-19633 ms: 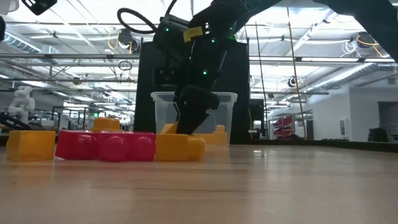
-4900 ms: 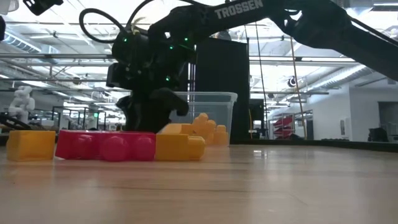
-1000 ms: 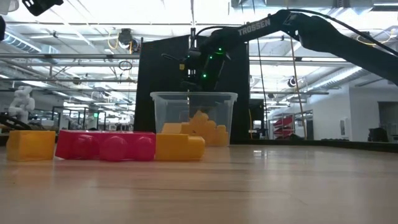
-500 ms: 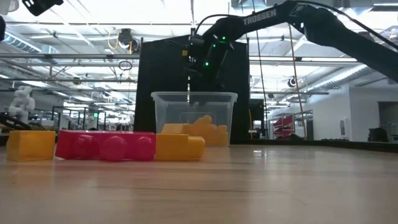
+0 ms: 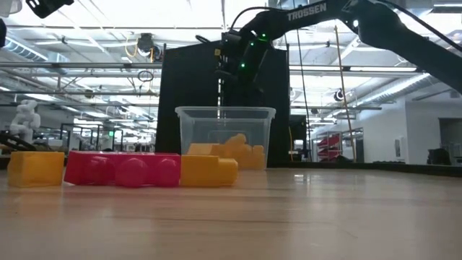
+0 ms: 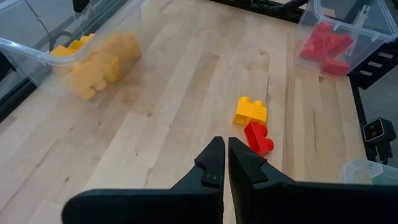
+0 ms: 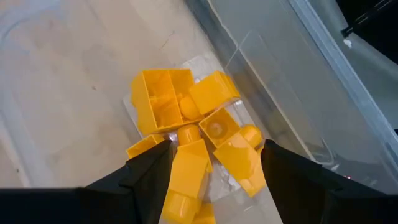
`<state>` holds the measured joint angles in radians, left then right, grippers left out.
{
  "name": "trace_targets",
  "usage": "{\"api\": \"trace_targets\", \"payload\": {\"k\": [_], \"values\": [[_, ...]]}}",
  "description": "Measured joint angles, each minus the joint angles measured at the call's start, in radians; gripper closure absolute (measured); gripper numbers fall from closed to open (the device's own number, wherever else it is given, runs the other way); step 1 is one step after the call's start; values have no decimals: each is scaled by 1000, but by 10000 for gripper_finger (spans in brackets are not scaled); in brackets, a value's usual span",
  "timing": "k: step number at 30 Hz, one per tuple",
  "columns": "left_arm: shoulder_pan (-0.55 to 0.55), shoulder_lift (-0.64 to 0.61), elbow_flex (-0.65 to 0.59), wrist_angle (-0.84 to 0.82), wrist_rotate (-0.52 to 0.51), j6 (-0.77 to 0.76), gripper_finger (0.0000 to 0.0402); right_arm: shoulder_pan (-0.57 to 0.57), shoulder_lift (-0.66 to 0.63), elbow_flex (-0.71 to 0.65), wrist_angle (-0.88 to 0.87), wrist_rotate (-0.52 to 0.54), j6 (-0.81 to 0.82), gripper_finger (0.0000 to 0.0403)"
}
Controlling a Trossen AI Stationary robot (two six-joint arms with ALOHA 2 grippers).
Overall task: Sort blocks
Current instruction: Put the yellow game piece into the top transparent bin
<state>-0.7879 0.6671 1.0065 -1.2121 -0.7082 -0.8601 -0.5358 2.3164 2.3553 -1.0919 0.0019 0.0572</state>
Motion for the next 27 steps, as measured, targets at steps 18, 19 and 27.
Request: {"api": "trace_targets", "payload": {"k": [18,19,27], "values": [[0,0,0,-2,0,2,398,212,-330,4,183,-220,-122,165],[0,0,0,-2,0,2,398,246,-340,4,189,-241,-121,165],[0,0,0,-1,0,1,398,554,-302,2,16,-138,-131,165]]}}
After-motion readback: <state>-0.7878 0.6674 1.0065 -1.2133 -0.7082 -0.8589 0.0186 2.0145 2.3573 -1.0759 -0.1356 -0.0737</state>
